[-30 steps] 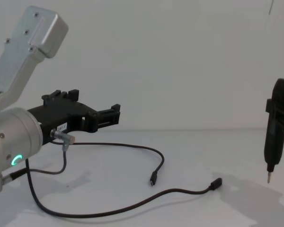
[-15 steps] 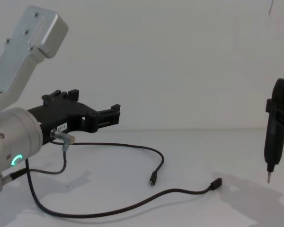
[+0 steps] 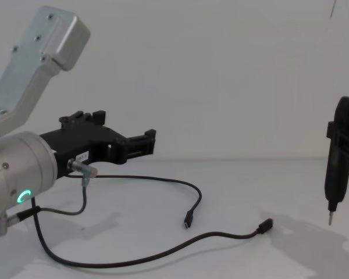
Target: Pick up the data cable with the one hand.
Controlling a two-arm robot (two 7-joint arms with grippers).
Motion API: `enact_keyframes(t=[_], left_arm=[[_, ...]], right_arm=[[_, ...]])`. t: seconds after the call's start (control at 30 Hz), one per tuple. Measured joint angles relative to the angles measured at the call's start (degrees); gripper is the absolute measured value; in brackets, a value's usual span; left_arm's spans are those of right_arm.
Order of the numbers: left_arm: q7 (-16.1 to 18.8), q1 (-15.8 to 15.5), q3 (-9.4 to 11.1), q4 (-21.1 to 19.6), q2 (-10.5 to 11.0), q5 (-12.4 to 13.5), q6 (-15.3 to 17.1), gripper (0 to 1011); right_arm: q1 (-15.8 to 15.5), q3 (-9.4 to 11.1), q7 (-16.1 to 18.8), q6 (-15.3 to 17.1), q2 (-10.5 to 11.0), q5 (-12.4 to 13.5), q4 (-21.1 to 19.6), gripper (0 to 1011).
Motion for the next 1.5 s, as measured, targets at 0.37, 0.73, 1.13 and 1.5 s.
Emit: enact_keyframes(t=[0.37,0.73,1.13,1.5], left_arm=[[-6.35,0.04,1.01,-2.47,1.78,-2.68,2.63,1001],[-14.13,-0.50,2.16,-5.28,4.30,-6.40,9.47,1001],[-20.00,-4.12,4.38,-5.34,5.03,-9.55,19.43,1001],[-22.94,-8.93,7.20,-1.46,3.30,-10.45,24.71,1001]], right_arm=[[0.00,0.00,0.00,0.00,0.00,0.00,0.00,279],[0.00,0.00,0.00,0.00,0.00,0.00,0.00,279],[0.00,0.00,0.00,0.00,0.00,0.00,0.00,279],[0.00,0.00,0.00,0.00,0.00,0.00,0.00,279]])
